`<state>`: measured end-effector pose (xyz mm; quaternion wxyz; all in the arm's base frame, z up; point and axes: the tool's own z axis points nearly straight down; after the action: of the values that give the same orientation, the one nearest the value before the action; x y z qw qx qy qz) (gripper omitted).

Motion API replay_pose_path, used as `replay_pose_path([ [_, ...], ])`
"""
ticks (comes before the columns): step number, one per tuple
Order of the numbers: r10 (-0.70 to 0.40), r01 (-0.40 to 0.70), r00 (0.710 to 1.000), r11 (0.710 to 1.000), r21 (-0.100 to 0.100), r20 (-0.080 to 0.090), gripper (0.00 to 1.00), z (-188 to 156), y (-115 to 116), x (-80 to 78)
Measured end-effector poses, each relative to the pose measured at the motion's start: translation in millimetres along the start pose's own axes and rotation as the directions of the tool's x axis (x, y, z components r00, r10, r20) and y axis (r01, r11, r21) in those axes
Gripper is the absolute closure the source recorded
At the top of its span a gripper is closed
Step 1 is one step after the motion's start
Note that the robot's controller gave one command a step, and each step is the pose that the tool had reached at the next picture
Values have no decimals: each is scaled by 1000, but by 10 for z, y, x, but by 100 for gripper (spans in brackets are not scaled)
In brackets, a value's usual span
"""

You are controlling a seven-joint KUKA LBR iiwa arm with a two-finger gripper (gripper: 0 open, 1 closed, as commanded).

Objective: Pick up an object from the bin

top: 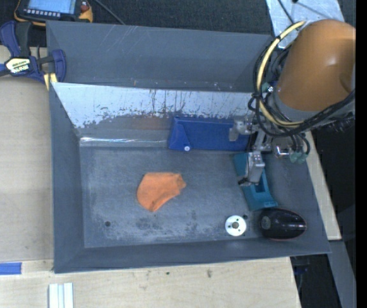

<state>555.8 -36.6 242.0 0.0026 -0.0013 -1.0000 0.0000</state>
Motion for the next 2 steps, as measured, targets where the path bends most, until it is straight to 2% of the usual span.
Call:
replay_pose_path([
  [2,-1,1,1000,1000,0,6,0,-32,-1,-6],
])
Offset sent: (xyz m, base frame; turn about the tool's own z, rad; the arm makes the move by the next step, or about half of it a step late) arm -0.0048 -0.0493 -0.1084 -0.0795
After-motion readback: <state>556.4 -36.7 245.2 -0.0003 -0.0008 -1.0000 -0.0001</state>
